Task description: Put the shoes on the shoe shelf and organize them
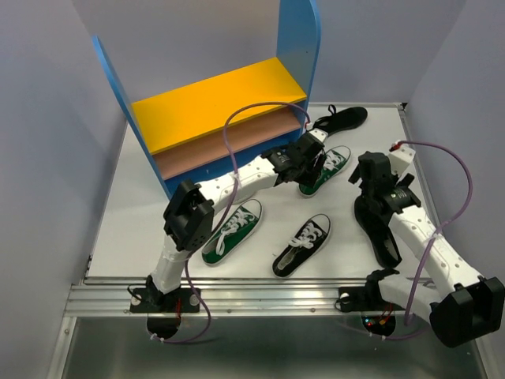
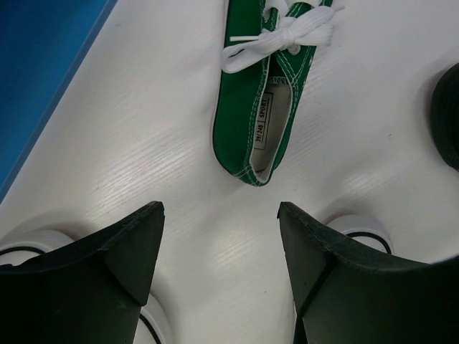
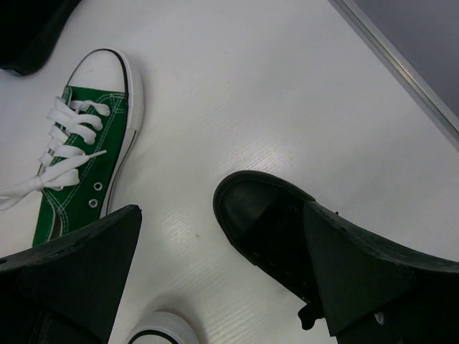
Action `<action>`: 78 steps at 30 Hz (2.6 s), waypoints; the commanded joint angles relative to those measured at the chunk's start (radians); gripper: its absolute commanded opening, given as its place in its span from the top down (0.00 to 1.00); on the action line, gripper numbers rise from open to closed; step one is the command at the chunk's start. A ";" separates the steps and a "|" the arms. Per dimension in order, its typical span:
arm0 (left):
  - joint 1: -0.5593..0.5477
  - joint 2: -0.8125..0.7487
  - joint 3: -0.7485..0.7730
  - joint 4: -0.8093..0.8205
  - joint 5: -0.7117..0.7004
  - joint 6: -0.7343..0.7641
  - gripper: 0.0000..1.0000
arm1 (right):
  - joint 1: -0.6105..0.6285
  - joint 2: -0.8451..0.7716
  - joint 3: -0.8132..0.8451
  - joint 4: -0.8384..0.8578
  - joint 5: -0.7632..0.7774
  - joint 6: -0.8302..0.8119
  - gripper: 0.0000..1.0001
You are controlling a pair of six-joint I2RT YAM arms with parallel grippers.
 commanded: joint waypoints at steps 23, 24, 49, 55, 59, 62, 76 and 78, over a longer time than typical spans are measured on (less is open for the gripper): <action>0.031 0.244 0.188 0.072 0.019 -0.070 0.42 | -0.002 -0.058 0.022 -0.012 -0.018 -0.005 0.00; 0.033 0.247 0.183 0.077 0.024 -0.071 0.43 | -0.002 -0.058 0.020 -0.012 -0.023 -0.001 0.00; 0.042 0.172 0.167 0.138 -0.032 -0.062 0.42 | -0.002 -0.045 0.027 -0.020 -0.055 0.016 0.00; 0.044 0.231 0.177 0.108 0.040 -0.056 0.44 | -0.002 -0.044 0.027 -0.021 -0.057 0.018 0.00; 0.044 0.235 0.137 0.112 0.053 -0.061 0.44 | -0.002 -0.042 0.025 -0.020 -0.060 0.024 0.00; 0.044 0.245 0.131 0.108 0.056 -0.062 0.46 | -0.002 -0.038 0.024 -0.020 -0.065 0.027 0.00; 0.025 0.242 0.088 0.063 0.071 -0.005 0.27 | -0.002 -0.045 0.024 -0.020 -0.081 0.036 0.00; 0.019 0.222 0.069 0.082 0.053 0.001 0.28 | -0.002 -0.044 0.022 -0.020 -0.085 0.037 0.00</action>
